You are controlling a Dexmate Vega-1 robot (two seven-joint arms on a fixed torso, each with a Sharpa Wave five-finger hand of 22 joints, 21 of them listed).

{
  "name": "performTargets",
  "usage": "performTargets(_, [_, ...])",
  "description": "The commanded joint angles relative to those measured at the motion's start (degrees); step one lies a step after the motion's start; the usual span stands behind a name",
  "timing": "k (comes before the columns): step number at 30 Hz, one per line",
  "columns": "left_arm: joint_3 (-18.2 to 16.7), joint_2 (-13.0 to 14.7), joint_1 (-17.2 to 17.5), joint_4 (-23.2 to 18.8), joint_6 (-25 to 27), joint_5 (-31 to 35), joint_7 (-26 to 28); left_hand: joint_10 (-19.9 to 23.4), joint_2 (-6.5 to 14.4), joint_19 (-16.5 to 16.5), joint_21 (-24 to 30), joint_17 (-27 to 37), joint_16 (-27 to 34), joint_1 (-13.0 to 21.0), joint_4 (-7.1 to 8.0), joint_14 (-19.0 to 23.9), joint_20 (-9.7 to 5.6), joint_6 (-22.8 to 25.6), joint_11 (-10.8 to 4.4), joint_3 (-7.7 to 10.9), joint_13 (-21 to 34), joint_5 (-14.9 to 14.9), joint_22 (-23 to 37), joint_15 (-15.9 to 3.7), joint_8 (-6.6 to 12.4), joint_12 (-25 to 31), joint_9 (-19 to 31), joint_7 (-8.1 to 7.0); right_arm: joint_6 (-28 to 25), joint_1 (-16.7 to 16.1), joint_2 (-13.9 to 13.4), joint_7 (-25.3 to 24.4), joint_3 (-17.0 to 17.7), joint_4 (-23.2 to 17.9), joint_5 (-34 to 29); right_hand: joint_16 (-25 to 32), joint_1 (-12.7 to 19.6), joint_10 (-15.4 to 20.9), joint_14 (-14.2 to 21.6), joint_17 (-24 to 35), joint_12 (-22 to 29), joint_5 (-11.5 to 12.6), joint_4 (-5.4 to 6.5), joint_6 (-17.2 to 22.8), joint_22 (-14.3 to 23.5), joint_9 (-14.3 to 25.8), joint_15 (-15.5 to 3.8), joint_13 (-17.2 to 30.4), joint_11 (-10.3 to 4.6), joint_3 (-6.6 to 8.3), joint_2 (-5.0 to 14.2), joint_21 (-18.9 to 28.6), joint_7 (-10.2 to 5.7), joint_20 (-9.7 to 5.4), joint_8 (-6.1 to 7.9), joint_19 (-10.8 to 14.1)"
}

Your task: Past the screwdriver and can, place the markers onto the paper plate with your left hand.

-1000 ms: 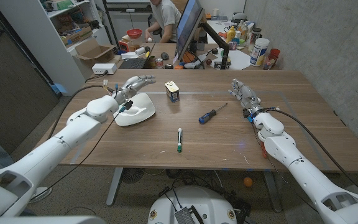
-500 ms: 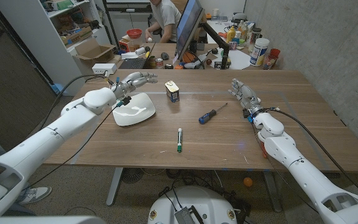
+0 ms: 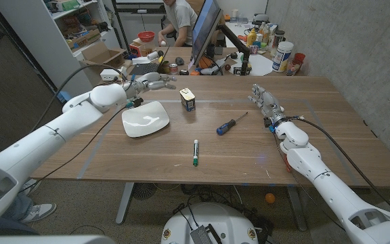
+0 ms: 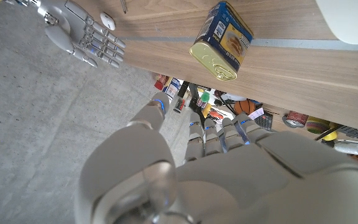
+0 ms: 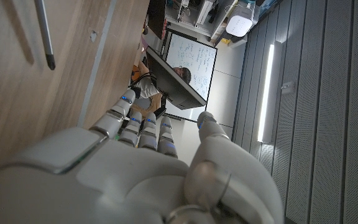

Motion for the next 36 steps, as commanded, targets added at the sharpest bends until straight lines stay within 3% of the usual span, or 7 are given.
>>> performTargets(1, [2.6, 1.2, -4.1, -3.2, 0.5, 7.8, -5.2, -0.2, -0.2, 0.0, 0.2, 0.1, 0.3, 1.5, 0.07, 0.1, 1.59, 0.2, -0.20, 0.57, 0.1, 0.2, 0.2, -0.30, 0.45, 0.5, 0.3, -0.57, 0.7, 0.2, 0.4, -0.6, 0.0, 0.2, -0.2, 0.0, 0.6, -0.2, -0.4, 0.3, -0.1, 0.3, 0.10, -0.4, 0.1, 0.1, 0.06, 0.3, -0.19, 0.03, 0.28, -0.1, -0.21, 0.19, -0.03, -0.3])
performTargets(9, [5.2, 1.3, -6.9, -5.4, -0.3, 15.5, -8.7, -0.3, -0.3, -0.1, 0.2, 0.1, 0.3, 2.6, 0.10, 0.1, 1.49, 0.3, -0.27, 0.66, 0.1, 0.2, 0.2, 0.04, 0.48, 0.6, 0.4, -0.79, 0.5, 0.2, 0.2, -1.3, 0.1, -0.3, -0.4, 0.0, 0.7, -0.2, -0.5, 0.2, 0.0, 0.3, 0.02, -0.5, 0.1, 0.1, -0.01, 0.3, -0.21, 0.04, 0.23, -0.1, -0.17, 0.21, 0.05, -0.4])
performTargets(19, [8.4, -1.0, -11.3, -5.9, -3.0, 23.8, -14.3, -0.5, -0.6, -0.2, 0.3, 0.1, 0.2, 4.1, 0.12, 0.0, 1.60, 0.5, -0.39, 0.77, 0.1, 0.2, 0.2, -0.05, 0.50, 0.6, 0.4, -1.28, 1.0, 0.6, 0.6, -1.6, -0.1, -0.4, -0.7, 0.0, 0.8, -0.3, -0.6, 0.2, 0.0, 0.3, -0.07, -0.5, 0.1, 0.1, 0.03, 0.3, -0.20, 0.03, 0.17, -0.1, -0.19, 0.25, 0.14, -0.4])
performTargets(22, [8.7, -1.2, -11.9, -6.7, -4.2, 26.3, -14.8, -0.4, -0.9, -0.4, 0.2, 0.1, 0.3, 5.3, 0.17, 0.1, -0.29, 0.5, 0.19, 0.76, 0.1, 0.2, 0.2, 0.01, 0.49, 0.6, 0.5, -1.32, 1.0, 0.4, 0.6, -2.0, -0.1, -0.6, -0.7, 0.0, 0.8, -0.3, -0.5, 0.2, 0.0, 0.3, -0.08, -0.5, 0.1, 0.1, 0.03, 0.3, -0.19, 0.02, 0.17, -0.1, -0.18, 0.26, 0.15, -0.5])
performTargets(24, [9.0, -1.2, -12.2, -7.5, -4.9, 28.2, -15.2, -0.4, -1.0, -0.5, 0.2, 0.1, 0.2, 5.5, 0.17, 0.1, -0.62, 0.5, 0.23, 0.75, 0.1, 0.2, 0.2, 0.05, 0.48, 0.6, 0.5, -1.29, 1.1, 0.2, 0.5, -2.2, 0.1, -0.8, -0.7, 0.0, 0.8, -0.3, -0.5, 0.2, 0.0, 0.3, -0.08, -0.5, 0.1, 0.1, 0.04, 0.3, -0.18, 0.02, 0.15, -0.1, -0.20, 0.29, 0.15, -0.5])
performTargets(36, [9.7, -2.1, -13.5, -9.8, -11.3, 35.2, -18.7, -1.5, -1.3, -0.6, 0.2, 0.1, 0.1, 7.6, 0.23, -0.6, 0.73, 0.7, 0.02, 0.78, 0.1, 0.1, 0.2, 0.29, 0.47, 0.3, 0.6, -2.39, 1.1, -0.9, 0.3, -3.7, 0.5, -2.1, -0.7, 0.0, 0.8, -0.3, -0.6, 0.2, 0.1, 0.3, -0.12, -0.5, 0.1, 0.1, 0.13, 0.4, -0.13, -0.06, 0.05, 0.0, -0.19, 0.37, 0.26, -0.6])
